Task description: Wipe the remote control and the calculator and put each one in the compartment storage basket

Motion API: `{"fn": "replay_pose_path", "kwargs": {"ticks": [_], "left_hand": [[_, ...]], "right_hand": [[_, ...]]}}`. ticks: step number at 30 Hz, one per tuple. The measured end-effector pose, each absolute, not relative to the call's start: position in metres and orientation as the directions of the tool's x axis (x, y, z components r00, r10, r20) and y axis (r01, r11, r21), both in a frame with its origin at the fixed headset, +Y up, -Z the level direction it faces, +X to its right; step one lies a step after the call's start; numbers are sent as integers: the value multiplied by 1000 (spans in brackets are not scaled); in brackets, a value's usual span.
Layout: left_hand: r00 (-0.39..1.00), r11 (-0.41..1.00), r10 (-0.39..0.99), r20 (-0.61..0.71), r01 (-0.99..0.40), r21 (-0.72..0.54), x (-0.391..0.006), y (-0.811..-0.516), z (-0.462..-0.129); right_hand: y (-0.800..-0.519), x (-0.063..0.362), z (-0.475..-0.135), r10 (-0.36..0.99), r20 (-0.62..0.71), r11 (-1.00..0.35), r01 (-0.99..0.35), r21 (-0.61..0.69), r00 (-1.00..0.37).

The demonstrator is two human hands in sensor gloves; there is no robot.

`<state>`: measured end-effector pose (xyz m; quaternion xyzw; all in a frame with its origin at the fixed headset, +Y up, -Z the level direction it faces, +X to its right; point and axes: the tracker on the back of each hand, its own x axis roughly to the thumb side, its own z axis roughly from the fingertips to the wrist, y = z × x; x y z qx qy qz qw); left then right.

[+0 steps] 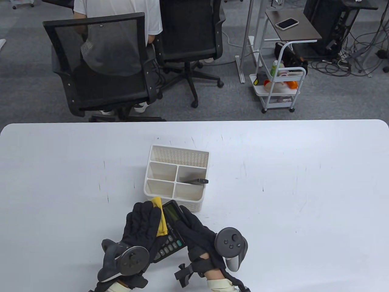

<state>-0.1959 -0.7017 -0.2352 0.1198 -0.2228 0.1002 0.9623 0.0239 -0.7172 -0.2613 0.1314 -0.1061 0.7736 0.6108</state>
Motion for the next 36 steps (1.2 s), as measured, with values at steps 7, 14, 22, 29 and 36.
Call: {"fn": "replay_pose_path", "kwargs": {"ticks": [7, 14, 22, 29, 36], "left_hand": [[886, 934, 277, 373, -340, 114, -216, -702, -245], [774, 824, 542, 327, -565, -28, -247, -700, -258], [619, 680, 691, 374, -731, -47, -261, -687, -259], [719, 679, 527, 453, -677, 284, -260, -668, -239], [809, 668, 354, 468, -570, 479, -255, -660, -226]], "right_hand": [[-718, 25, -262, 904, 357, -251, -968, -4, -236], [-713, 25, -263, 889, 415, -236, -971, 48, -195], [-711, 24, -265, 909, 404, -167, -978, 127, -103], [-710, 28, -263, 896, 387, -265, -962, 72, -218], [-716, 23, -261, 922, 306, -291, -944, 152, -235]]}}
